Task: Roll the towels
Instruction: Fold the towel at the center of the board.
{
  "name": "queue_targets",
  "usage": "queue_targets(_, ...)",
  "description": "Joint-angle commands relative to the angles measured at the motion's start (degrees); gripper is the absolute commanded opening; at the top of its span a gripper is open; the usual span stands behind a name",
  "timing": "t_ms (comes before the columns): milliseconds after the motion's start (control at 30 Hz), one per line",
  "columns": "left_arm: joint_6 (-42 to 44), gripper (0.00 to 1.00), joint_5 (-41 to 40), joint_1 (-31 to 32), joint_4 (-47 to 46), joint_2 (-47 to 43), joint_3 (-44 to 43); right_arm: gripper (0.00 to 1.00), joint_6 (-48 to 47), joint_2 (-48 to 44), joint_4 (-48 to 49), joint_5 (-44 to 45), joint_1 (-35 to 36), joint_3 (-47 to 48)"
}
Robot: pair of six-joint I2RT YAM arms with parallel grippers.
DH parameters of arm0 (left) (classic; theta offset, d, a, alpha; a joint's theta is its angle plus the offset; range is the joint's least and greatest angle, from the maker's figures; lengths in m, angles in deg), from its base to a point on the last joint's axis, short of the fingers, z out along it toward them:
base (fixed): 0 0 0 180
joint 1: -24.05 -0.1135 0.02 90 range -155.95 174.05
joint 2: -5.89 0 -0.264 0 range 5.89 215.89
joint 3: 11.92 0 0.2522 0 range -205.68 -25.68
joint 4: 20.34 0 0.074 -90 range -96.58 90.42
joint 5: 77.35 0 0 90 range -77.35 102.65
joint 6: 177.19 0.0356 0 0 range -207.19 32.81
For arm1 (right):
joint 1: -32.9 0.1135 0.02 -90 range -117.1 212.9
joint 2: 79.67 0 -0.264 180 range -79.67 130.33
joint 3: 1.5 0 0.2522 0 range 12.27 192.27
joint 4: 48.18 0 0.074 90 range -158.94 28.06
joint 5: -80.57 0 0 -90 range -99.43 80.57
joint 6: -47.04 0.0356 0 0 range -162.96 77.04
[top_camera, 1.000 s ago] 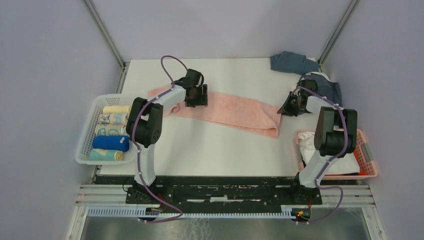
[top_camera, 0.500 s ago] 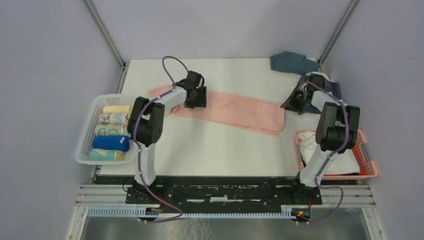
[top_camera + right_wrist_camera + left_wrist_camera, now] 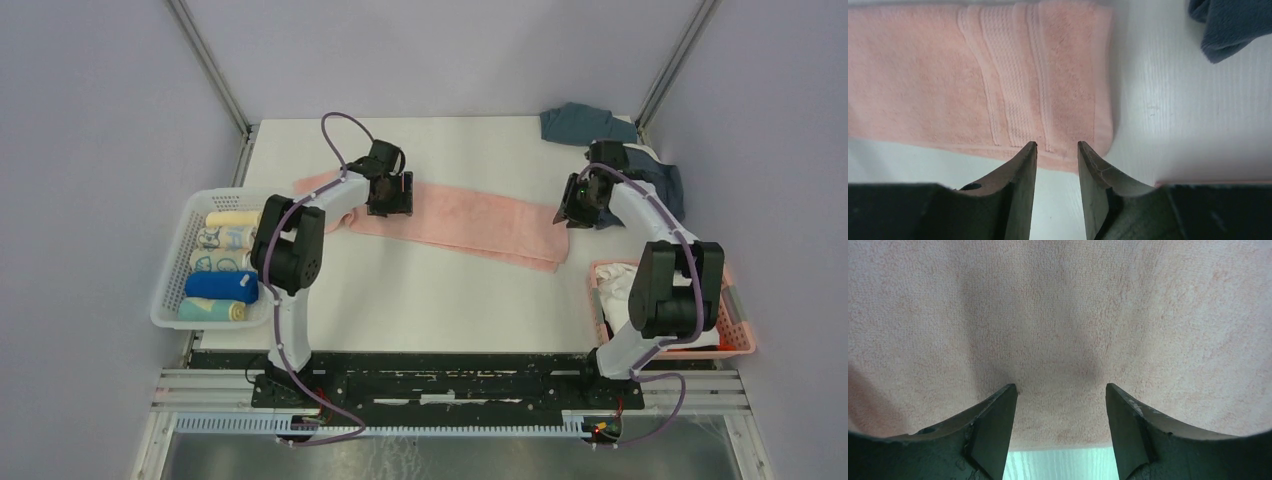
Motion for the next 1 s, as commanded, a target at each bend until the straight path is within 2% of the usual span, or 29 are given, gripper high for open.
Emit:
queue_targets(0, -0.38, 0.73, 2.78, -0.20, -0.27, -6.85, 1.15, 0.43, -0.71, -3.19, -6.55, 12.68, 5.50, -0.88)
queue_targets(200, -0.33, 0.73, 3.05, -0.18, -0.74, -12.17, 6.52, 0.41, 2.59, -3.71, -6.16, 20.81, 8.50, -5.28)
queue_targets(467, -0.37, 0.74, 3.18, -0.07, -2.92, -18.32, 15.52, 0.39, 4.84, -0.48, -1.50, 21.31, 8.89, -8.64)
queue_targets(833, 0.40, 0.74, 2.32, 0.84, -3.61, -18.59, 16.94, 0.39, 7.43, 5.72, 3.26, 20.68, 8.88, -10.33)
queue_targets(967, 0.38, 0.74, 2.12, 1.06, -3.89, -18.65, 17.26, 0.34, 7.22, 7.33, 3.42, 20.64, 8.89, -11.02)
